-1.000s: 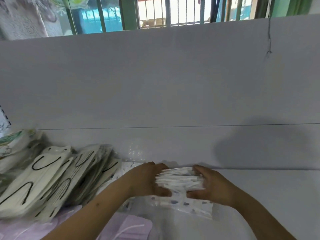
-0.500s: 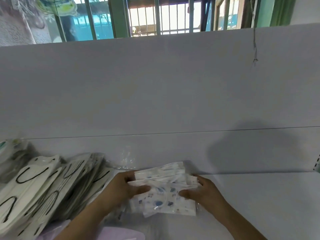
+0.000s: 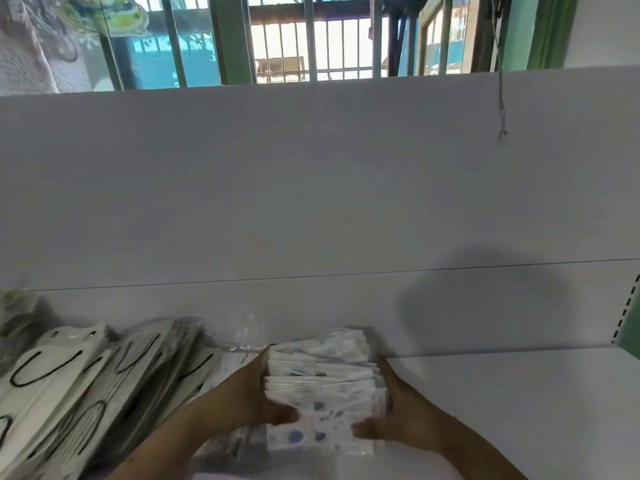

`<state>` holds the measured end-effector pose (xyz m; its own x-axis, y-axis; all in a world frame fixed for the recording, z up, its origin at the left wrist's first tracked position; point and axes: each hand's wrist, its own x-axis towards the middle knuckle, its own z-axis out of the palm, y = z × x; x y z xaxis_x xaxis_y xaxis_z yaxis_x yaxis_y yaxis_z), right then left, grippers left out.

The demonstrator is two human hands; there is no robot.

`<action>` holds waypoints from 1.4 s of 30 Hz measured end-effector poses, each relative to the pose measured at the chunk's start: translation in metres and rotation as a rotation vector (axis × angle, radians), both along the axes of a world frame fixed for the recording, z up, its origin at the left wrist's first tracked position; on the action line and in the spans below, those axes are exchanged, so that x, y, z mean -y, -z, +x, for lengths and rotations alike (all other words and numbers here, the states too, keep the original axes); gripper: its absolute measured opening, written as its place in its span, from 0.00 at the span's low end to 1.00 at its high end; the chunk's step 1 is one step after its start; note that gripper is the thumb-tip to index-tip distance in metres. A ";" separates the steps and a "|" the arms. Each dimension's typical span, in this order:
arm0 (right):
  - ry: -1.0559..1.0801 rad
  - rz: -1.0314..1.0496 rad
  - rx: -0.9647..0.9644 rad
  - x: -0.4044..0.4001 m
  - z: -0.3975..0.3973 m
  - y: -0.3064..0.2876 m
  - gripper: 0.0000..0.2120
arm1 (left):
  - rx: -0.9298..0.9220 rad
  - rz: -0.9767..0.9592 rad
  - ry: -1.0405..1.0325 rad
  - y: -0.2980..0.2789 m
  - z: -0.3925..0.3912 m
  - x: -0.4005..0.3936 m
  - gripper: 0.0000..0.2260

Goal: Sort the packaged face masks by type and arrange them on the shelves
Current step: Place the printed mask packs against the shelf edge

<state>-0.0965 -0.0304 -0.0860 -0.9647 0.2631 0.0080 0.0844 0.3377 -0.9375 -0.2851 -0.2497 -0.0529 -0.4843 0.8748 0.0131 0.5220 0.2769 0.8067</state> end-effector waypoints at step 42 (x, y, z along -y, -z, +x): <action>0.758 -0.184 -0.185 -0.030 0.311 -0.086 0.23 | 0.746 0.094 0.470 -0.049 0.263 -0.186 0.20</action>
